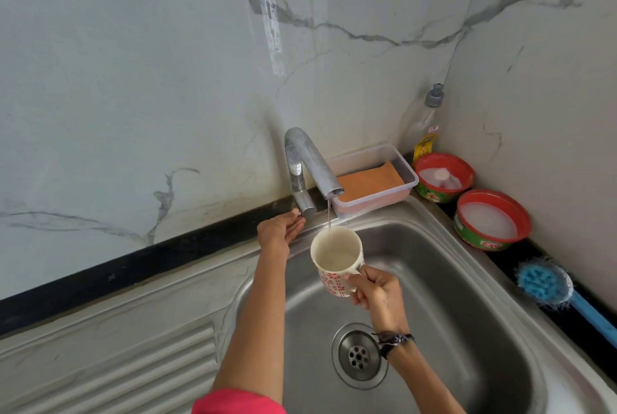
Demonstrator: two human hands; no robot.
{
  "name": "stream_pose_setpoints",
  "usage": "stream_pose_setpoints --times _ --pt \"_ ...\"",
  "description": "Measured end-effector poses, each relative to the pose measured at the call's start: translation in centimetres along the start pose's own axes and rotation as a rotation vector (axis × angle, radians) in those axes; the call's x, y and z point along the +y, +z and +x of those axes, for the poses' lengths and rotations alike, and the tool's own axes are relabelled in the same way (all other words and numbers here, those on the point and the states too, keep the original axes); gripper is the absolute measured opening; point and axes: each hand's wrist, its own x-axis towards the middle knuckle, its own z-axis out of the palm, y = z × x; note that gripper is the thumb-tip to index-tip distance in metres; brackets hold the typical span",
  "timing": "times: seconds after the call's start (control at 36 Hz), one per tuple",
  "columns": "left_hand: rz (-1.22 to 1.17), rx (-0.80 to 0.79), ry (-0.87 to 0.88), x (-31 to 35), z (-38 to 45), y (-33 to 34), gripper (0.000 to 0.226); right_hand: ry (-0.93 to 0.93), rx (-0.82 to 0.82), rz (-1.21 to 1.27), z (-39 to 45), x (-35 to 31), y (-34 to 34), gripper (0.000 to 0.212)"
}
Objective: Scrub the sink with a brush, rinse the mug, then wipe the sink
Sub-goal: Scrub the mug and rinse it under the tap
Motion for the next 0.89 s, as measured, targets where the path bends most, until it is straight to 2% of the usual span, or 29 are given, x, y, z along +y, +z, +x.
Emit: stream_pose_setpoints --times 0.5,0.89 --pt "0.005 0.006 -0.007 -0.08 0.44 -0.13 0.004 -0.097 0.033 0.104 -0.22 -0.55 0.19 0.035" --pt "-0.005 0.004 -0.004 -0.04 0.36 0.00 0.010 -0.069 0.002 0.083 -0.28 0.15 0.21 0.036"
